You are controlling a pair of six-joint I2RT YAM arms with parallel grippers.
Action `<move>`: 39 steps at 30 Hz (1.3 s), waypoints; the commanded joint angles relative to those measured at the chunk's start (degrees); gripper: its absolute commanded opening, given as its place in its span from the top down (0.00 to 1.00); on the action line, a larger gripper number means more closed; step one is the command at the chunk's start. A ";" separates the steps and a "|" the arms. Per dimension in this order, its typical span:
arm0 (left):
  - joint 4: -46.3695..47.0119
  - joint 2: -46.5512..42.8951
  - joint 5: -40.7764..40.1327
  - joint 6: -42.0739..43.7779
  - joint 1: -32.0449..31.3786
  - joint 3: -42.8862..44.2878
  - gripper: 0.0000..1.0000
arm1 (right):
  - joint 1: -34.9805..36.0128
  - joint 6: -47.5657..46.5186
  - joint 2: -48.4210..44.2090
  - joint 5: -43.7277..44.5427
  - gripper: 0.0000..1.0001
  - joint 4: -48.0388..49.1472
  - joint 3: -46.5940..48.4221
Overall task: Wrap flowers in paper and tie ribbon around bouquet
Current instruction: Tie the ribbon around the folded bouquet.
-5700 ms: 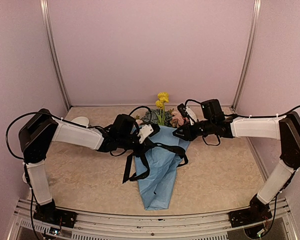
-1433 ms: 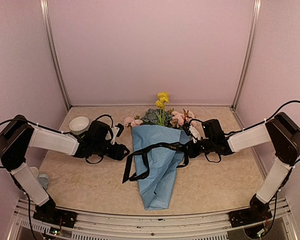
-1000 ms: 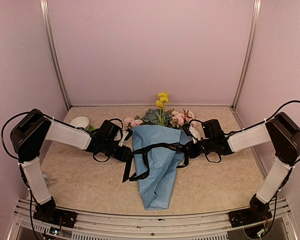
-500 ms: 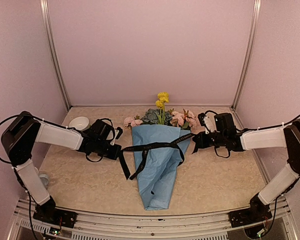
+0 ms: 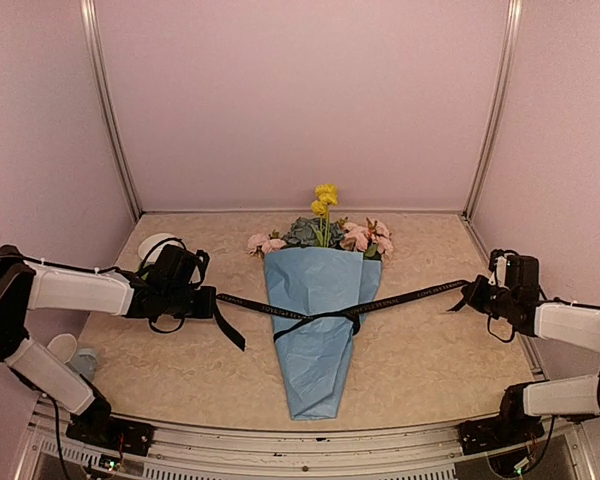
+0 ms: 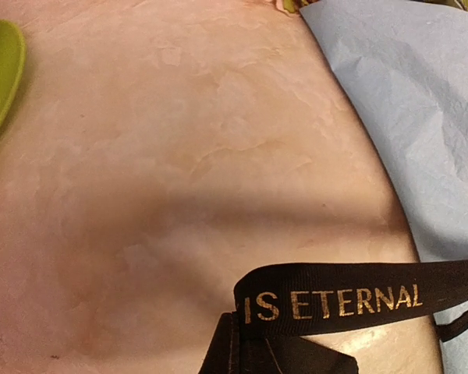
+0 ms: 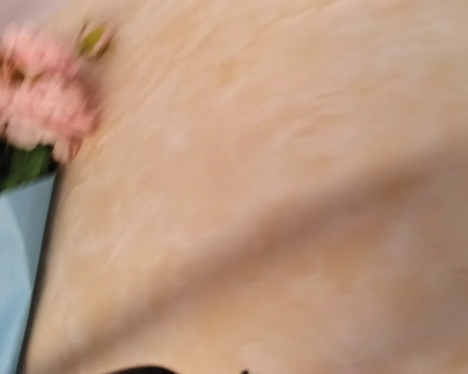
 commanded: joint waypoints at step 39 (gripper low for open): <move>-0.93 -30.54 -21.82 -12.56 24.02 -16.38 1.00 | -50.74 -3.76 0.93 -10.35 1.00 1.03 -4.46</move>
